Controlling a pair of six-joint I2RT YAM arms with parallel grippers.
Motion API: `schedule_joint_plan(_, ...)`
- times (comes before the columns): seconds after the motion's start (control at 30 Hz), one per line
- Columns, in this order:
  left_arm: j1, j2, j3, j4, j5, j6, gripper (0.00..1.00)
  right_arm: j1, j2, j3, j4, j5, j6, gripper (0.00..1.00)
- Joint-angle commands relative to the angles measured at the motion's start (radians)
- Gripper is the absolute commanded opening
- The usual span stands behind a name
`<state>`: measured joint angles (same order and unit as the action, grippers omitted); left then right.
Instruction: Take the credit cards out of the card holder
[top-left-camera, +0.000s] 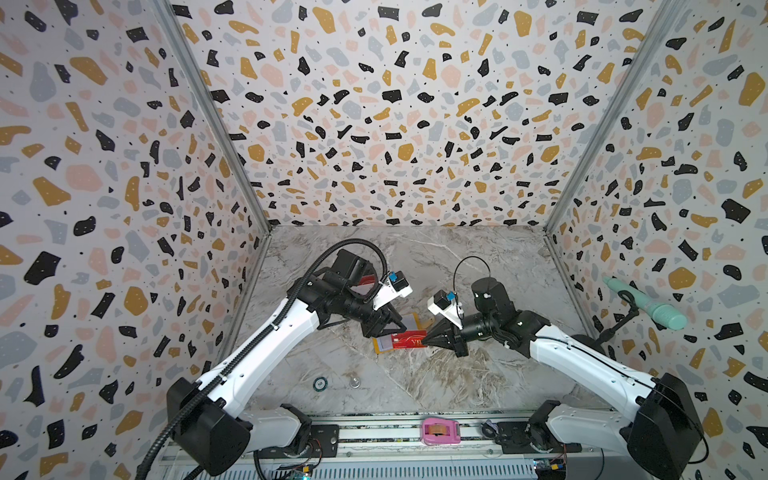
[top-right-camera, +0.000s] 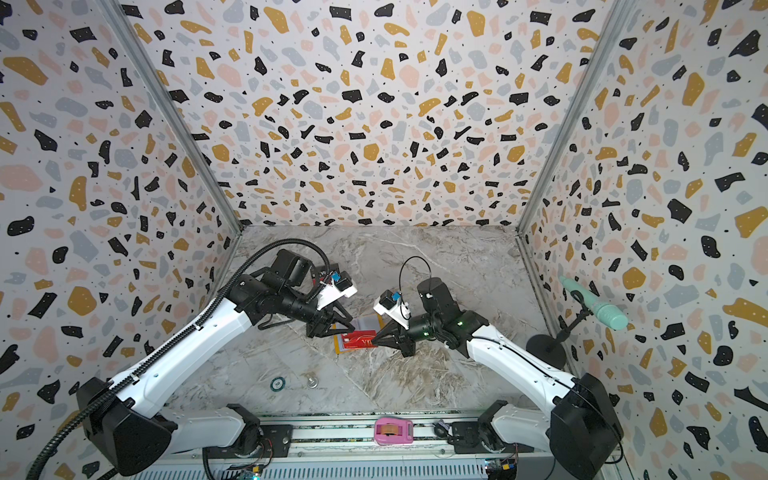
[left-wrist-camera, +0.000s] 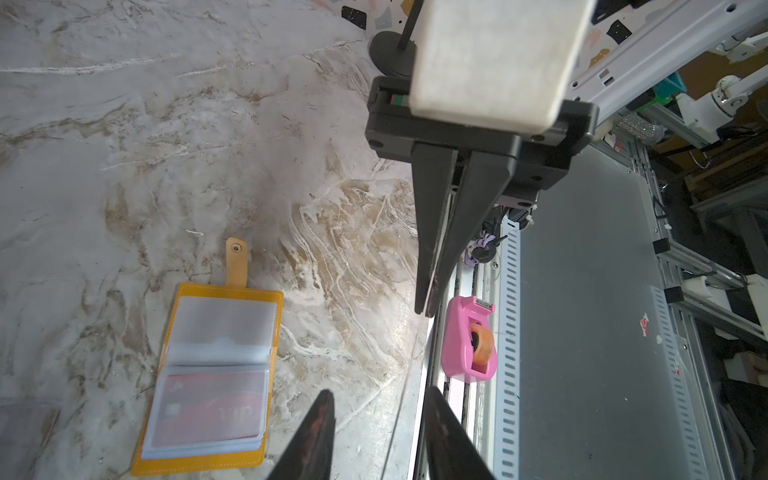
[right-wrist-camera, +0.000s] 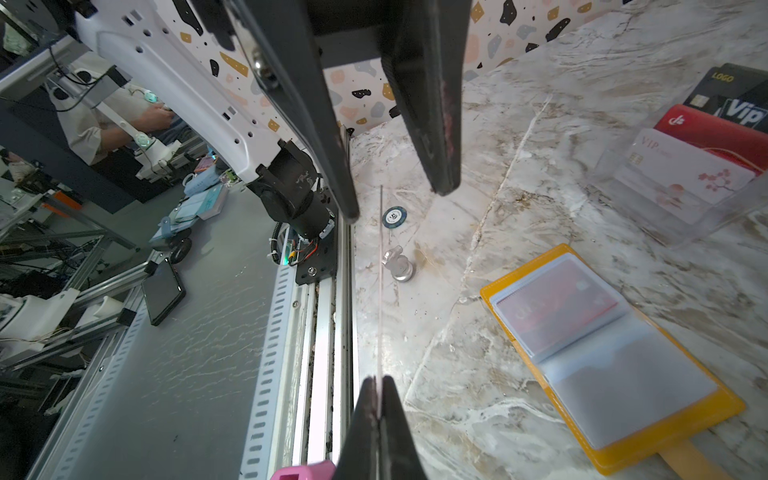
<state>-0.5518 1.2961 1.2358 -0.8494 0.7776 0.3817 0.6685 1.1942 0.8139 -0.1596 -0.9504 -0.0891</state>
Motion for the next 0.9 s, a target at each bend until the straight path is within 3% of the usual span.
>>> schedule_joint_plan(0.0, -0.012, 0.018, 0.017, -0.023, 0.026, 0.011, 0.36, 0.006, 0.005, 0.042, 0.027, -0.051, -0.017, 0.0)
schedule_joint_plan(0.47, -0.042, 0.04, -0.002, -0.014, 0.04, 0.001, 0.15, 0.007, 0.043, 0.048, 0.062, -0.055, -0.013, 0.0)
schedule_joint_plan(0.7, -0.051, 0.049, -0.011, -0.015, 0.046, 0.005, 0.14, 0.007, 0.032, 0.034, 0.091, -0.031, 0.004, 0.0)
schedule_joint_plan(0.87, -0.054, 0.049, -0.012, -0.014, 0.043, -0.001, 0.07, 0.005, 0.034, 0.033, 0.094, -0.016, 0.01, 0.0)
